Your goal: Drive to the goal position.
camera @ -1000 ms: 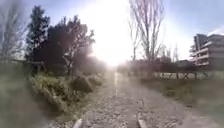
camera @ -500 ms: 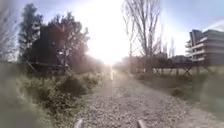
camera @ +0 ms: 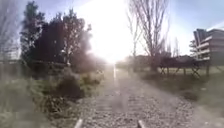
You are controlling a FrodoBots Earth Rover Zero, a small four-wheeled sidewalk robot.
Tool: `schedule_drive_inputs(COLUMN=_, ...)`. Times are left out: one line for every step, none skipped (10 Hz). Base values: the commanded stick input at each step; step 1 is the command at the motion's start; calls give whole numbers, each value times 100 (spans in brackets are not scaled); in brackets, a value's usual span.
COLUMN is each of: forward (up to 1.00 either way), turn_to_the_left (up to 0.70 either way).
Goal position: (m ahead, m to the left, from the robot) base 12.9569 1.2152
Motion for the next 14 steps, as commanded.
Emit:
schedule_drive_inputs(forward=70, turn_to_the_left=0)
schedule_drive_inputs(forward=70, turn_to_the_left=-2)
schedule_drive_inputs(forward=70, turn_to_the_left=-28)
schedule_drive_inputs(forward=70, turn_to_the_left=-33)
schedule_drive_inputs(forward=70, turn_to_the_left=-29)
schedule_drive_inputs(forward=70, turn_to_the_left=-13)
schedule_drive_inputs(forward=70, turn_to_the_left=0)
schedule_drive_inputs(forward=70, turn_to_the_left=0)
schedule_drive_inputs(forward=70, turn_to_the_left=0)
schedule_drive_inputs(forward=70, turn_to_the_left=0)
schedule_drive_inputs(forward=70, turn_to_the_left=0)
schedule_drive_inputs(forward=70, turn_to_the_left=0)
schedule_drive_inputs(forward=70, turn_to_the_left=0)
schedule_drive_inputs(forward=70, turn_to_the_left=0)
